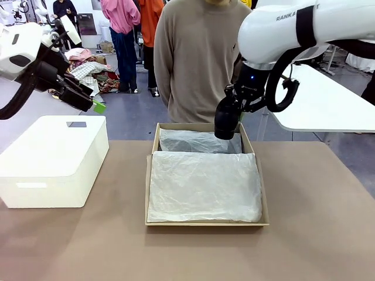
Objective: Pack the shoes into the box.
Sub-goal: Place the other shoe of the Shoes into the Shoes Box.
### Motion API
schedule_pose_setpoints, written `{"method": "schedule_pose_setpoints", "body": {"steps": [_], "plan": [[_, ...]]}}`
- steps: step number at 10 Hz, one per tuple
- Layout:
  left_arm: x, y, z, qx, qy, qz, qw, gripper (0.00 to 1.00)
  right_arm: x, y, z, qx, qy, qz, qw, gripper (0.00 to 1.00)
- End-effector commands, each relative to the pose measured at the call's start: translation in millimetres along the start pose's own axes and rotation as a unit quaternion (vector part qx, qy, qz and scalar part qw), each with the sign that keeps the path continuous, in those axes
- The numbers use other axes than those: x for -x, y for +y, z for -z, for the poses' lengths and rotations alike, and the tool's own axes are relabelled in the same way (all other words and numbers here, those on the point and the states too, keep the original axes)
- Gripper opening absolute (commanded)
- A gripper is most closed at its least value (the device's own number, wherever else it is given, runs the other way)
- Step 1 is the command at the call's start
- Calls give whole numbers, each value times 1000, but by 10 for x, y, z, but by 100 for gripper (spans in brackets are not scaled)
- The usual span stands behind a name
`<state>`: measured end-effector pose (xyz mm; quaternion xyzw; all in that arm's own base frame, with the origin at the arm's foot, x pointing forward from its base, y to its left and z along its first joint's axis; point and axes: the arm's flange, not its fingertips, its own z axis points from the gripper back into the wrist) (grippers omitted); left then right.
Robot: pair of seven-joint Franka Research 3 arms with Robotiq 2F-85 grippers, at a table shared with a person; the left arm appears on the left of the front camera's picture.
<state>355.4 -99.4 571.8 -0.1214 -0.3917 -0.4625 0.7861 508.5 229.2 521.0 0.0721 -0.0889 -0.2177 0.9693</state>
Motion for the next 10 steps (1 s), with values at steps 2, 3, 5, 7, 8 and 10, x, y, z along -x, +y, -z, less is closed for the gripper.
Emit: {"method": "schedule_pose_setpoints", "body": {"steps": [2, 3, 5, 7, 8, 10], "plan": [[13, 13, -1, 8, -7, 4, 1000, 100, 0, 0, 0, 0, 0, 0, 1000, 0], [13, 13, -1, 8, -7, 4, 1000, 100, 0, 0, 0, 0, 0, 0, 1000, 0], [13, 13, -1, 8, -7, 4, 1000, 100, 0, 0, 0, 0, 0, 0, 1000, 0], [13, 13, -1, 8, -7, 4, 1000, 100, 0, 0, 0, 0, 0, 0, 1000, 0], [13, 13, -1, 8, -7, 4, 1000, 100, -7, -5, 52, 7, 1, -2, 1000, 0], [13, 13, -1, 8, -7, 4, 1000, 100, 158, 212, 25, 14, -11, 59, 998, 0]]}}
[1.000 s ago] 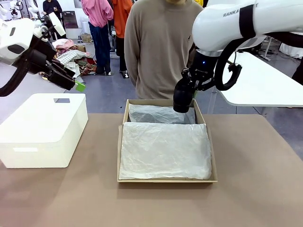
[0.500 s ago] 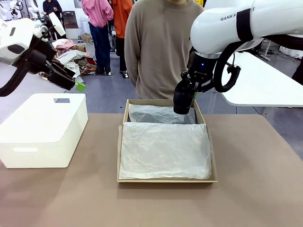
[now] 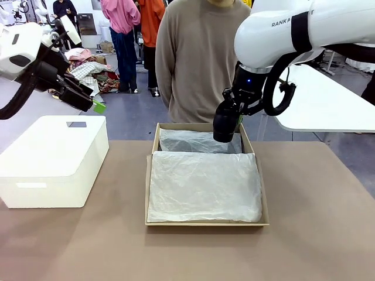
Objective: Pack the shoes into the box.
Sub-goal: Place the other shoe of the Shoes into the Shoes Box.
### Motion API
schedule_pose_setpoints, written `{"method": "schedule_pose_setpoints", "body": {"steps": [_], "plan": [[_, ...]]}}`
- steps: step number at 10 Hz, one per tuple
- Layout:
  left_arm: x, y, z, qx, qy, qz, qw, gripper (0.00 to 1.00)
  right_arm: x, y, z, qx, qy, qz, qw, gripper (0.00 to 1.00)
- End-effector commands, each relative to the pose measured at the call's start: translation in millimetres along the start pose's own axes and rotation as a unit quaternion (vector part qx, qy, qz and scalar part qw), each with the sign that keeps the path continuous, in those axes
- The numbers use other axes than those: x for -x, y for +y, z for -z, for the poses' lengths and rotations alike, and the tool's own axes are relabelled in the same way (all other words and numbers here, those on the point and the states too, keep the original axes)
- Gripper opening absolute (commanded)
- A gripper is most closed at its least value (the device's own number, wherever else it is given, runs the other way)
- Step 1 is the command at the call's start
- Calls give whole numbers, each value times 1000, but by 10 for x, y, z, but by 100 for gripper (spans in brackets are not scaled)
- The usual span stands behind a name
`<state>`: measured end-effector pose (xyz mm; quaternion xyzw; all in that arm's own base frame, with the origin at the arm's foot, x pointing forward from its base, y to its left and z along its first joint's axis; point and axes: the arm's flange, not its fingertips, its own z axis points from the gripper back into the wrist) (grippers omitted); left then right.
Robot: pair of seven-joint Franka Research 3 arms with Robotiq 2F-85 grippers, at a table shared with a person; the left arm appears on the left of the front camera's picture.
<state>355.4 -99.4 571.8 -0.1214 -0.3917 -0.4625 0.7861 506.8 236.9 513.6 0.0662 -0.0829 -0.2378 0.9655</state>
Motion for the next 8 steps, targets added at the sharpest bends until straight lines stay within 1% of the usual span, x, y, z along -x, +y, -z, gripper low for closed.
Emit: {"method": "schedule_pose_setpoints", "body": {"steps": [1, 3, 5, 6, 7, 8], "plan": [[12, 13, -1, 8, -7, 4, 1000, 100, 208, 261, -68, 8, -9, 69, 998, 0], [12, 13, -1, 8, -7, 4, 1000, 100, 388, 475, -86, 17, -28, 147, 989, 0], [12, 13, -1, 8, -7, 4, 1000, 100, 508, 659, -62, 28, -37, 232, 972, 0], [12, 13, -1, 8, -7, 4, 1000, 100, 540, 742, -38, 39, -54, 260, 963, 0], [12, 13, -1, 8, -7, 4, 1000, 100, 559, 827, -12, 38, -45, 274, 960, 0], [12, 13, -1, 8, -7, 4, 1000, 100, 576, 874, 3, 41, -49, 278, 959, 0]]}}
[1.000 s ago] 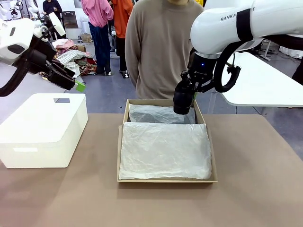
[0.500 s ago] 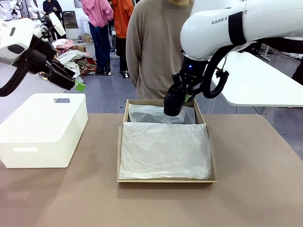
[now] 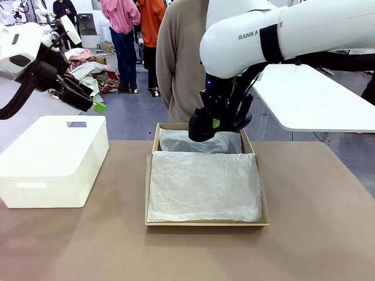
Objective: Pack the shoes into the box.
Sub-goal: Place the other shoe of the Shoes into the Shoes Box.
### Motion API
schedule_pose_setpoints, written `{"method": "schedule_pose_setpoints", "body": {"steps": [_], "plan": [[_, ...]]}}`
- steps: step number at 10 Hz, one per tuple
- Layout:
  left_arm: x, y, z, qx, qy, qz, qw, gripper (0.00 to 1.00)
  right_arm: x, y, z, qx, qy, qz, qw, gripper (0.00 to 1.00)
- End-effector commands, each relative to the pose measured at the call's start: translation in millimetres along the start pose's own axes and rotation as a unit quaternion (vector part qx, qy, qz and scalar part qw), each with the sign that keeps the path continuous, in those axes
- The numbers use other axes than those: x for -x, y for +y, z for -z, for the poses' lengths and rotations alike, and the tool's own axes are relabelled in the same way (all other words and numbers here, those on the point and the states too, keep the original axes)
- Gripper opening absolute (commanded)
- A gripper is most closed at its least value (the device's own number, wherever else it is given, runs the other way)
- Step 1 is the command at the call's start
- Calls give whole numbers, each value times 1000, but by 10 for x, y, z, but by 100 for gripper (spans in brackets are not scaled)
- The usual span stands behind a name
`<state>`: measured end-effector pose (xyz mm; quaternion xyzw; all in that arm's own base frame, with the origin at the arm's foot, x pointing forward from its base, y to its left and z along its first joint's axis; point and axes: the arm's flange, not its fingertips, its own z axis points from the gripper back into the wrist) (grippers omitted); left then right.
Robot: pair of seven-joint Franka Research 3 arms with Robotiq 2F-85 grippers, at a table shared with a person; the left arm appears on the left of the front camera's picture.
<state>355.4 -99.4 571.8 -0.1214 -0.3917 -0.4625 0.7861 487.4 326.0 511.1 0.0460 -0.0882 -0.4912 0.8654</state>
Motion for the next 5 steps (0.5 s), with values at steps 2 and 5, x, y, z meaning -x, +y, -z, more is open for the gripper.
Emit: {"method": "schedule_pose_setpoints", "body": {"steps": [2, 5], "plan": [[12, 13, -1, 8, -7, 4, 1000, 100, 0, 0, 0, 0, 0, 0, 1000, 0], [12, 13, -1, 8, -7, 4, 1000, 100, 0, 0, 0, 0, 0, 0, 1000, 0]]}}
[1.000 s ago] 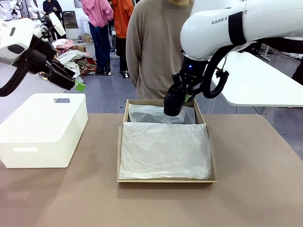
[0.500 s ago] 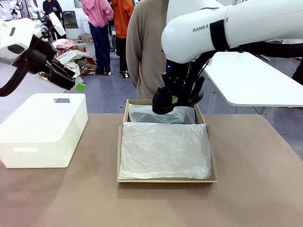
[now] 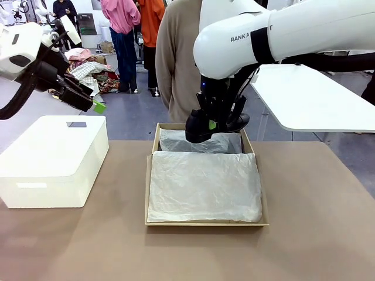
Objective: Pack the shoes into the box.
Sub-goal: Place the other shoe of the Shoes into the Shoes Box.
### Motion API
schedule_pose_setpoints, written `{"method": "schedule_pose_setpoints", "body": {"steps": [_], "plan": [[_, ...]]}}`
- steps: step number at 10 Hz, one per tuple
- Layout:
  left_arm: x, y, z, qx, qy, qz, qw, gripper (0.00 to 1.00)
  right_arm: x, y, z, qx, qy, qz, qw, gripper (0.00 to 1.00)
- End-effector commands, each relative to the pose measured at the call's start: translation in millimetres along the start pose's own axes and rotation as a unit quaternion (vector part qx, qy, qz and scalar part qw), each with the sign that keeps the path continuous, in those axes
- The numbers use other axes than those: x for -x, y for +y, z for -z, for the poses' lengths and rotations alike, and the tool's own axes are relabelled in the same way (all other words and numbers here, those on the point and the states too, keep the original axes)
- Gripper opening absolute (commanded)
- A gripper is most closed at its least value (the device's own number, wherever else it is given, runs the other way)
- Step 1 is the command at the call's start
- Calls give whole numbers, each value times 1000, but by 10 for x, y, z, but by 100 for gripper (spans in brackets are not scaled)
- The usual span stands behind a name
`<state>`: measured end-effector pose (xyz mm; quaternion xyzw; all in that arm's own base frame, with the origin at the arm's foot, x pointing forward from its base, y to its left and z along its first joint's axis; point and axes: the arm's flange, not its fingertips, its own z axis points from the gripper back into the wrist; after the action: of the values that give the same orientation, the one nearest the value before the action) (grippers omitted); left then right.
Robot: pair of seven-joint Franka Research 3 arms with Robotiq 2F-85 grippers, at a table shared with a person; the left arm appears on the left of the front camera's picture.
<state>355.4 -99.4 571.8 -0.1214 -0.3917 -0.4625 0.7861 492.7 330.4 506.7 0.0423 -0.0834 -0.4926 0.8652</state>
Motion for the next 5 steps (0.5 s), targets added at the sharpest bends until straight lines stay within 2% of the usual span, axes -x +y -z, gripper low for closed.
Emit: {"method": "schedule_pose_setpoints", "body": {"steps": [1, 4, 5], "plan": [[12, 13, -1, 8, -7, 4, 1000, 100, 10, 0, 0, 0, 0, -1, 1000, 0], [12, 13, -1, 8, -7, 4, 1000, 100, 221, 103, 26, 5, -2, 119, 993, 0], [12, 13, -1, 8, -7, 4, 1000, 100, 305, 129, 59, 2, -16, 145, 989, 0]]}}
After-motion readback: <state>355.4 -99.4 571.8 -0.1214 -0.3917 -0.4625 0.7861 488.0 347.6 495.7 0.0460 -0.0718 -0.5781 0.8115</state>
